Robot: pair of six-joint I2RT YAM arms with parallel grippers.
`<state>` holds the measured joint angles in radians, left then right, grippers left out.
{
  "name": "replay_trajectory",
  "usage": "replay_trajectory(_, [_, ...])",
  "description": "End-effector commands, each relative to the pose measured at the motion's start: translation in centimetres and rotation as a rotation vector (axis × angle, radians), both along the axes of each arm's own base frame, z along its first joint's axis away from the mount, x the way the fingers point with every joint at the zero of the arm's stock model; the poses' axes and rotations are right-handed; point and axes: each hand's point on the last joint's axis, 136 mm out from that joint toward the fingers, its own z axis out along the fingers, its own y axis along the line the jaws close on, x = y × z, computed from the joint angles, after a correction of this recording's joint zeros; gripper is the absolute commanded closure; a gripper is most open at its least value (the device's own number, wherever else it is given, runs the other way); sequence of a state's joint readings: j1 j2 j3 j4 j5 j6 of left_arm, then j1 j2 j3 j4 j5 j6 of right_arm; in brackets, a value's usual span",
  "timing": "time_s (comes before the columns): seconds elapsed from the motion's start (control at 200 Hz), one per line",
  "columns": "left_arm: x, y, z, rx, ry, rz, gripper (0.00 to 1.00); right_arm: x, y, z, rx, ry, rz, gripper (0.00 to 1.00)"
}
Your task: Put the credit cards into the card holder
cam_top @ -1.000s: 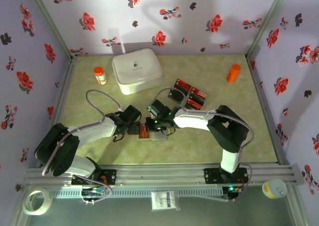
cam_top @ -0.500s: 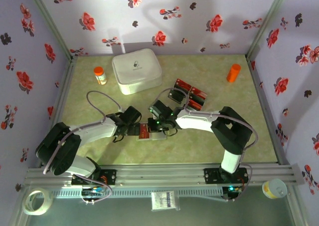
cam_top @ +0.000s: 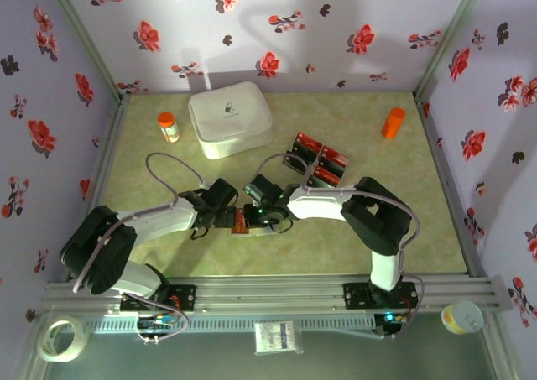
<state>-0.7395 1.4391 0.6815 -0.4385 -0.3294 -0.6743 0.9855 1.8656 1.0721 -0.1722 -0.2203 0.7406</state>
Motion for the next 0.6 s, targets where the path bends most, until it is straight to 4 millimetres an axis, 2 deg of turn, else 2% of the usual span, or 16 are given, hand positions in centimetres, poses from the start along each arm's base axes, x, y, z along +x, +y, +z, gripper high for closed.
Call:
replay_trajectory(0.0, [0.6, 0.1, 1.6, -0.007, -0.027, 0.007, 0.0, -0.8, 0.0, -1.2, -0.03, 0.023, 0.012, 1.0])
replay_trajectory(0.155, [1.0, 0.2, 2.9, -0.02, -0.055, 0.014, 0.0, -0.8, 0.0, -1.1, -0.029, 0.021, 0.013, 1.0])
replay_trajectory(0.365, [1.3, -0.1, 4.4, -0.06, -0.083, 0.021, 0.0, -0.5, 0.4, 0.1, -0.005, 0.004, 0.012, 1.0])
replay_trajectory(0.595, [1.7, -1.8, 5.5, -0.144, -0.082, 0.012, 0.0, -0.1, 0.5, 1.8, 0.013, -0.026, 0.015, 1.0])
